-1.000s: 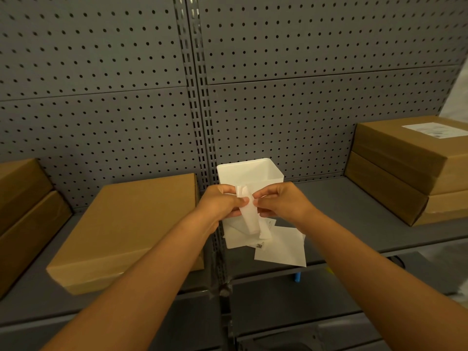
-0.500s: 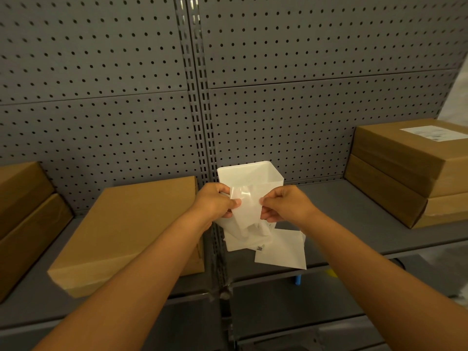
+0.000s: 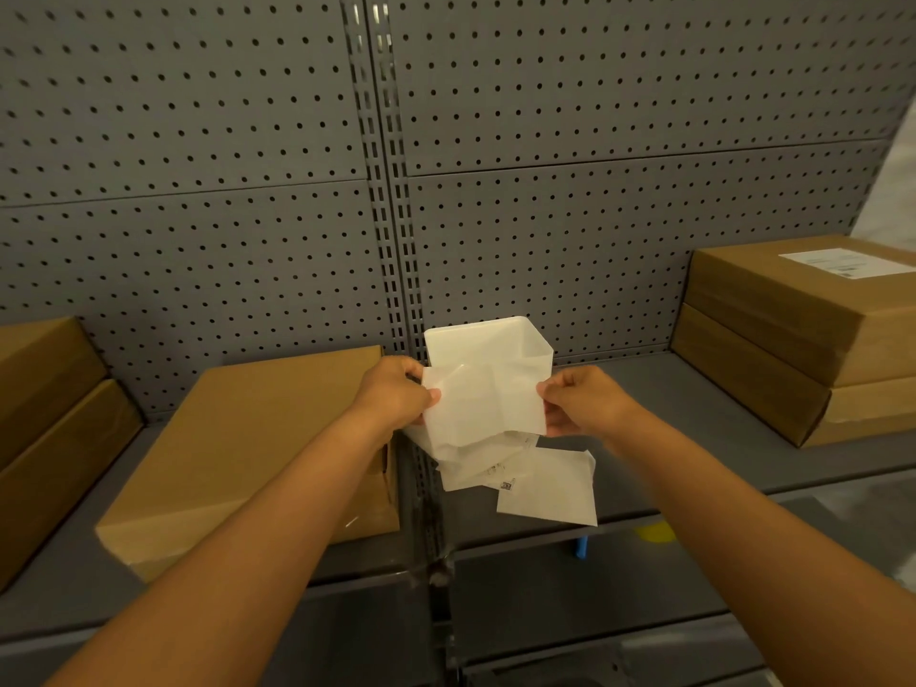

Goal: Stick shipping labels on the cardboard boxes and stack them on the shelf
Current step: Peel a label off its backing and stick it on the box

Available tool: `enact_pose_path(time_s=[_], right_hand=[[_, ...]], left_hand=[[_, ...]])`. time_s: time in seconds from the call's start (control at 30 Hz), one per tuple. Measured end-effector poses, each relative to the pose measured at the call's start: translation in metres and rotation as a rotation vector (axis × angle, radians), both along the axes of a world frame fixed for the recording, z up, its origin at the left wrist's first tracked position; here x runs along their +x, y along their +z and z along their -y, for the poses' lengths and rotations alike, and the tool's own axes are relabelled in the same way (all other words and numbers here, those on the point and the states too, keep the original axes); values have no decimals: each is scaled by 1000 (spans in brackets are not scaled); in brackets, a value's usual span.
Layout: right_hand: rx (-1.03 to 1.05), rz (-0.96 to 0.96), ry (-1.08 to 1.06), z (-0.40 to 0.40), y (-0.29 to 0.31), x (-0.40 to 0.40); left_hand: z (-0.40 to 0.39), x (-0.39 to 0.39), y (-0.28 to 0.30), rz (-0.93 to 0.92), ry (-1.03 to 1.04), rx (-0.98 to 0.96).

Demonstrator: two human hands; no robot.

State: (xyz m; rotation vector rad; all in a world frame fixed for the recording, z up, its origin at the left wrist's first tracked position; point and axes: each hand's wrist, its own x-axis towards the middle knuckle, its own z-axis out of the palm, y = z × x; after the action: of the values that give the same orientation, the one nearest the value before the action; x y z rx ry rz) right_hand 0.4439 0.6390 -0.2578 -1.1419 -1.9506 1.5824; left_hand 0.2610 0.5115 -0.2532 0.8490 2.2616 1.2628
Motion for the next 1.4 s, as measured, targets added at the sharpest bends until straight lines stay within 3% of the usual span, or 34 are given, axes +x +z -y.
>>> enact_pose_path(time_s=[0.23,0.53,0.93,1.1,1.27,1.4], right_hand=[[33,90,-107,-25,-12,23],[80,114,-238,-38,-21,37],[307,-275,-187,-17,21,21],[383,-335,-99,-4,29,12],[451,-378,-19,7,30,-1],[550,-382,52,21,29,-13]], left_hand=[[9,-15,5,-41,12,8],[14,-20,5,-232,50,-65],[-13,30,9,82,-147,83],[-12,41,19,2,-158,114],[-4,49,42,247,-184,331],[3,53,48,357,-177,372]])
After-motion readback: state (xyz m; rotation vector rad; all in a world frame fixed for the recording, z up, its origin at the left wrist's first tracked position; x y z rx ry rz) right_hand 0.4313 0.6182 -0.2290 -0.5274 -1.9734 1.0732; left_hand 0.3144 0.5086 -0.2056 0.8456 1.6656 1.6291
